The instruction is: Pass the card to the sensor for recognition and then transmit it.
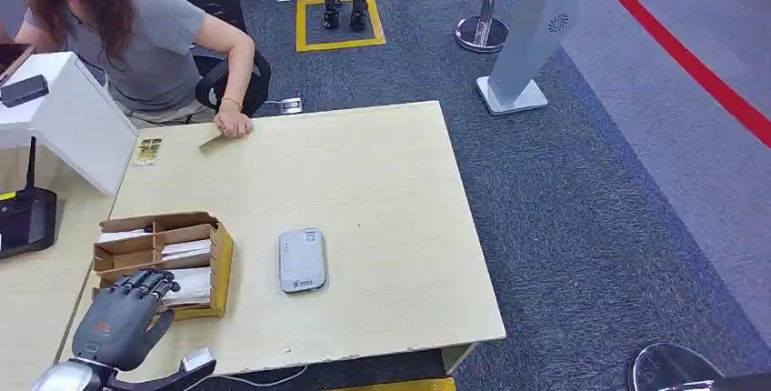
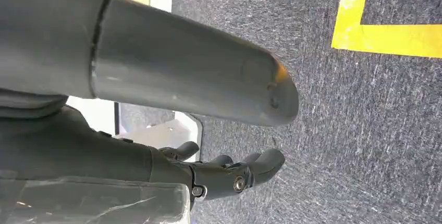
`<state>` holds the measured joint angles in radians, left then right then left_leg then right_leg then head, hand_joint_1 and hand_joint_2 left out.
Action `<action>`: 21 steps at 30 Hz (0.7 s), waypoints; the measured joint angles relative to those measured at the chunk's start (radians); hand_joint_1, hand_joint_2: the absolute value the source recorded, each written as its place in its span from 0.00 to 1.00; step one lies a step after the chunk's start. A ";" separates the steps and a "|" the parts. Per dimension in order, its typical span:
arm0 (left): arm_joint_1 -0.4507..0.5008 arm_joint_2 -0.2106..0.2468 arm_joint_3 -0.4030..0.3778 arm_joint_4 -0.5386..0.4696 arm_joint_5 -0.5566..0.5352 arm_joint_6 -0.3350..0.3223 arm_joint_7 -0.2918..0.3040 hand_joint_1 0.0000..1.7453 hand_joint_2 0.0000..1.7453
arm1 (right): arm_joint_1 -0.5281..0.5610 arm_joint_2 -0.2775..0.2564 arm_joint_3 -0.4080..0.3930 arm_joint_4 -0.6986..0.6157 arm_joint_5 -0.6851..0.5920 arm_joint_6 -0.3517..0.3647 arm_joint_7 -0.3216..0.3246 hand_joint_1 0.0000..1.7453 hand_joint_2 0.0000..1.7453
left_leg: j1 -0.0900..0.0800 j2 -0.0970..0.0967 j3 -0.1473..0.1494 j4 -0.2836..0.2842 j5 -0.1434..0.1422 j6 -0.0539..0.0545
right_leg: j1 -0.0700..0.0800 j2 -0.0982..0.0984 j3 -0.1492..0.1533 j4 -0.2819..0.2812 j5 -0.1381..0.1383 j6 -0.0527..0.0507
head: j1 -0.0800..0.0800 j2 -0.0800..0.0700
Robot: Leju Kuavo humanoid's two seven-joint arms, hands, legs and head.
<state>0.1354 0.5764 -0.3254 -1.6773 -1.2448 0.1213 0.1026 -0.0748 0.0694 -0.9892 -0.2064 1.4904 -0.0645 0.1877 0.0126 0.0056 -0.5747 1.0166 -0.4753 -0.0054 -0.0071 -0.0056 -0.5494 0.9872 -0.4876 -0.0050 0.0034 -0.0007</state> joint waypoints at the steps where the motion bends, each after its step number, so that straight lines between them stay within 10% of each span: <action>1: 0.000 0.000 0.000 0.000 0.000 0.000 0.000 1.00 1.00 | 0.000 0.000 0.000 0.000 0.000 0.000 0.000 0.00 0.00 | 0.000 0.000 0.000 0.000 0.000 0.000 | 0.000 0.000 0.000 0.000 0.000 0.000 | 0.000 0.000; 21: -0.016 -0.006 -0.001 0.000 0.014 -0.012 -0.009 1.00 1.00 | 0.000 -0.005 0.000 0.000 -0.004 -0.007 -0.002 0.00 0.00 | 0.000 0.000 0.000 0.000 0.000 0.000 | 0.000 0.000 0.000 0.000 0.000 0.000 | 0.000 0.000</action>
<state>0.1190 0.5707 -0.3262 -1.6770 -1.2307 0.1095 0.0931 -0.0748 0.0645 -0.9892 -0.2068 1.4866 -0.0713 0.1862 0.0126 0.0056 -0.5747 1.0167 -0.4753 -0.0054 -0.0071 -0.0057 -0.5494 0.9871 -0.4876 -0.0050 0.0034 -0.0004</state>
